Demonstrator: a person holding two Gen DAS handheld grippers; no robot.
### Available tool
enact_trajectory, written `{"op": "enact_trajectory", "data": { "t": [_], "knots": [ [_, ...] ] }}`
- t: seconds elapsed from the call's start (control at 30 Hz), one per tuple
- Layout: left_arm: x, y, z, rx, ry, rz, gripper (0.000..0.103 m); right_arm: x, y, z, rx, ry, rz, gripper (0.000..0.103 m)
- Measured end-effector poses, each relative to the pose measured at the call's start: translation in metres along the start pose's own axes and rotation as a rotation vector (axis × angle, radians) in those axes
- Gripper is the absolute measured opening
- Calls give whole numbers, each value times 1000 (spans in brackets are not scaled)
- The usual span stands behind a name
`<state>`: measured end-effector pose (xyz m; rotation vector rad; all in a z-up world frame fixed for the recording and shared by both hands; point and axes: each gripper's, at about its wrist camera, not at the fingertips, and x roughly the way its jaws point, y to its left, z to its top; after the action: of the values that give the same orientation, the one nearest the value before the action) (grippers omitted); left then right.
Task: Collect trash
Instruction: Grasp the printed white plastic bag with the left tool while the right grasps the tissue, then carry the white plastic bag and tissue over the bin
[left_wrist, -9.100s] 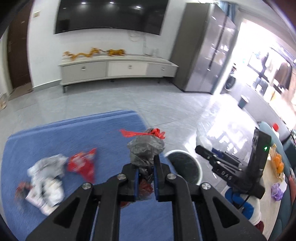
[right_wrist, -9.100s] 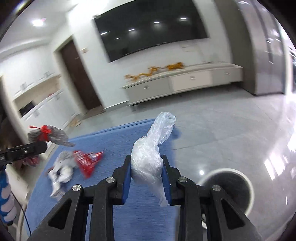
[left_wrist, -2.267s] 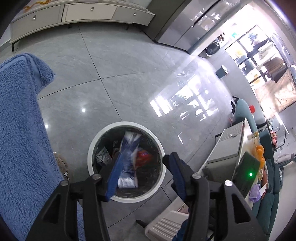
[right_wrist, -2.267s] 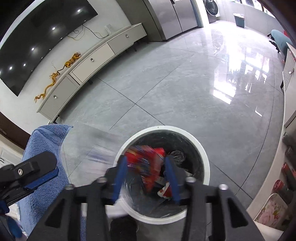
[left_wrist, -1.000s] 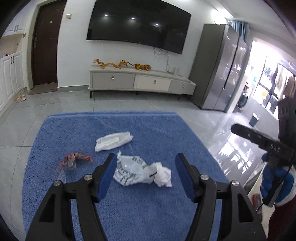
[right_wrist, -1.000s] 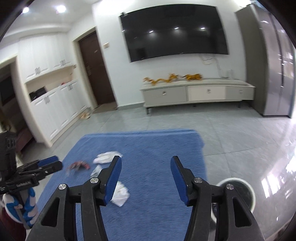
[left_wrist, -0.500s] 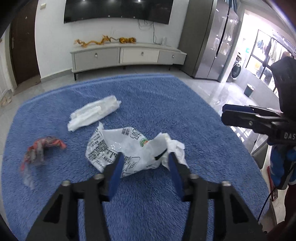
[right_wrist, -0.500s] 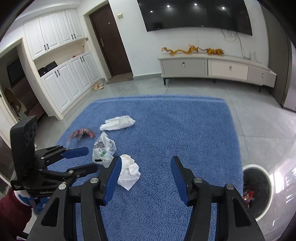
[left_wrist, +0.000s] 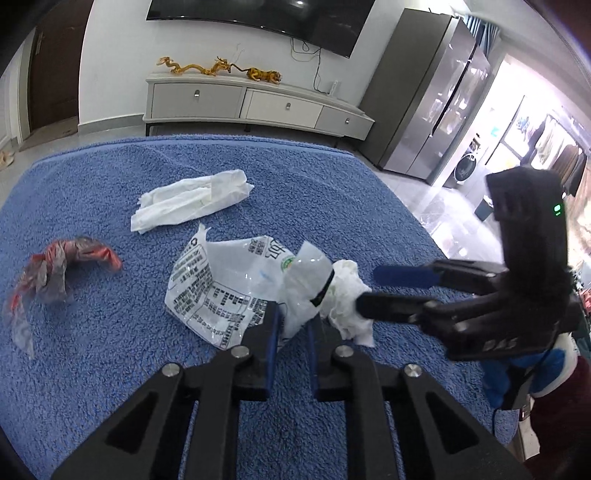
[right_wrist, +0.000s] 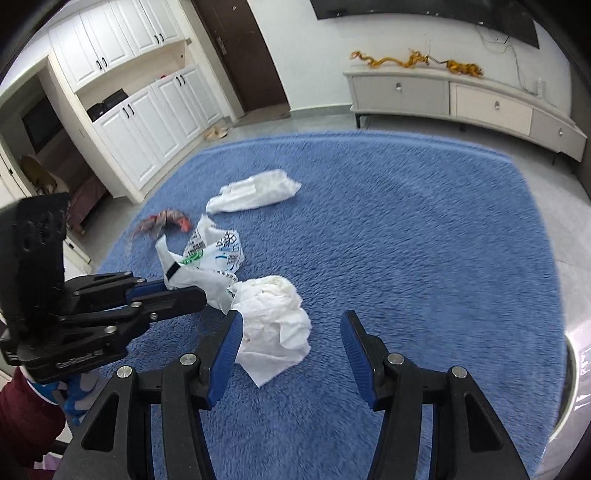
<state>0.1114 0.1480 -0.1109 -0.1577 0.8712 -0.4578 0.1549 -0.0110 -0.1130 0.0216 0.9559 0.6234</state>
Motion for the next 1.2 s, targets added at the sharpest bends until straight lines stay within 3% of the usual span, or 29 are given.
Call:
{"op": "enact_trajectory", "data": {
  "t": [0.13, 0.17, 0.27, 0.57, 0.83, 1.03, 1.2],
  "knots": [
    [-1, 2, -2, -19, -2, -9, 13, 15, 2, -4, -15, 23, 0, 44],
    [-2, 2, -3, -21, -3, -9, 13, 14, 2, -5, -19, 16, 6, 30],
    [-6, -1, -2, -24, -8, 4, 11, 14, 2, -6, -20, 13, 27, 12],
    [-43, -25, 12, 9, -71, 40, 7, -31, 7, -9, 5, -99, 32, 9],
    [-79, -79, 33, 102, -128, 26, 7, -97, 1, -18, 60, -238, -4, 9],
    [-76, -131, 52, 176, -124, -32, 6, -146, -30, -35, 158, -339, -63, 9],
    [-53, -174, 72, 214, -94, -93, 6, -171, -66, -49, 257, -381, -166, 9]
  ]
}}
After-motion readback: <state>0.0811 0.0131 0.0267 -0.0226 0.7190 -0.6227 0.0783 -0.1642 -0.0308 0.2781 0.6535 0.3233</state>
